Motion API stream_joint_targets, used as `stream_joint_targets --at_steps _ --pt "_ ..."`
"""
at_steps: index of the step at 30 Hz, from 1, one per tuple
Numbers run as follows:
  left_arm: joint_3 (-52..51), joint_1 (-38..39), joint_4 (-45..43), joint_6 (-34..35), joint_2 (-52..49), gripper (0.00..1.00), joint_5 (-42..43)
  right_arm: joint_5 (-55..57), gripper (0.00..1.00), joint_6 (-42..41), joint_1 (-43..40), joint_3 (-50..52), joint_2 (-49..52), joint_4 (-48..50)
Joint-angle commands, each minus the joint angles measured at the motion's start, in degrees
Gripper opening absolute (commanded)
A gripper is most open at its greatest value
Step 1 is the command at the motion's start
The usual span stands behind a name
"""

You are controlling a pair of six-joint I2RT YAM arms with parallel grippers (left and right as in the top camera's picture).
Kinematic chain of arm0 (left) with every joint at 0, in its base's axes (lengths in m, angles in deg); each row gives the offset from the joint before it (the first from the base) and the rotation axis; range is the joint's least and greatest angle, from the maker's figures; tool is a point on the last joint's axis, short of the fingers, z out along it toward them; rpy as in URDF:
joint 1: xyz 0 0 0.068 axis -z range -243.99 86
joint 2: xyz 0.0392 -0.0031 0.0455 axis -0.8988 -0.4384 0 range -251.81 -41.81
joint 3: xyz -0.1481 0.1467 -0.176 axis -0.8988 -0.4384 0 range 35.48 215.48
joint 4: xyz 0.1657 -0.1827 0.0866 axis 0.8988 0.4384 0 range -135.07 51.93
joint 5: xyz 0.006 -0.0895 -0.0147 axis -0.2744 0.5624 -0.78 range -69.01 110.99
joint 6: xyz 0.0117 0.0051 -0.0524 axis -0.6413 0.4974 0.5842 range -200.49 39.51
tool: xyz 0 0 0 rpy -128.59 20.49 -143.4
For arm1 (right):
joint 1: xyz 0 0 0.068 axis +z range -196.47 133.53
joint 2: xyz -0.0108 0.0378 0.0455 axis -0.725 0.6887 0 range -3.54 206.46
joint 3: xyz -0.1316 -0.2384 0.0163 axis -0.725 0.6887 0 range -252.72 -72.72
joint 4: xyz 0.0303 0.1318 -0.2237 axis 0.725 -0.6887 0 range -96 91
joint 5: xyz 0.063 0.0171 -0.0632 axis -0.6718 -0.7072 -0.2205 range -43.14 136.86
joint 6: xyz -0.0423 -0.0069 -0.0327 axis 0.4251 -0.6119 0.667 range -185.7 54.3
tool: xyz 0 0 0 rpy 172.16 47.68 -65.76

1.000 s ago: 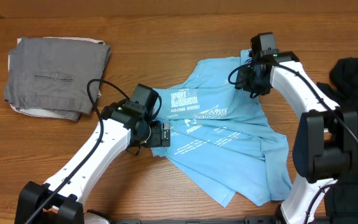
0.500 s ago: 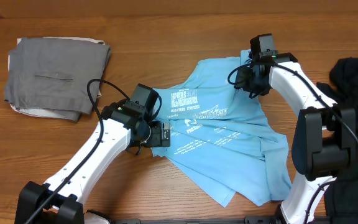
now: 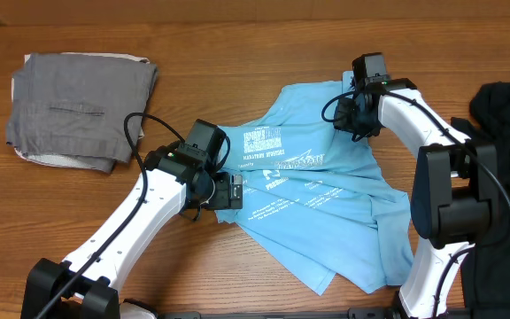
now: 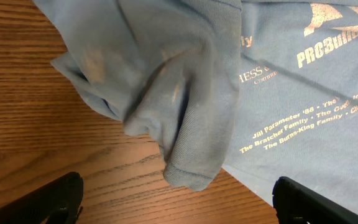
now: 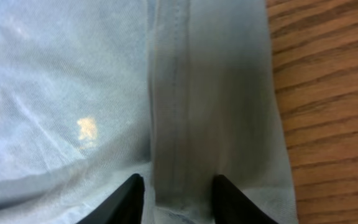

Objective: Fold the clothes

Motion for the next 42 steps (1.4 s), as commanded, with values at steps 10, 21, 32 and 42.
stream_joint_targets --at_steps 10,21,32,42 --pt "-0.35 0.02 -0.09 0.37 -0.37 1.0 -0.39 4.59 0.07 0.15 -0.9 -0.13 0.04 0.55" --pt "-0.35 0.0 -0.07 0.37 -0.37 1.0 -0.39 4.61 0.15 5.14 -3.91 -3.98 0.04 -2.47" --pt "-0.35 0.02 -0.07 0.37 -0.37 1.0 -0.39 7.37 0.11 6.23 -7.87 -3.96 0.04 -2.01" --pt "-0.35 0.02 -0.07 0.37 -0.37 1.0 -0.39 7.63 0.13 6.25 -11.5 -3.26 0.07 0.46"
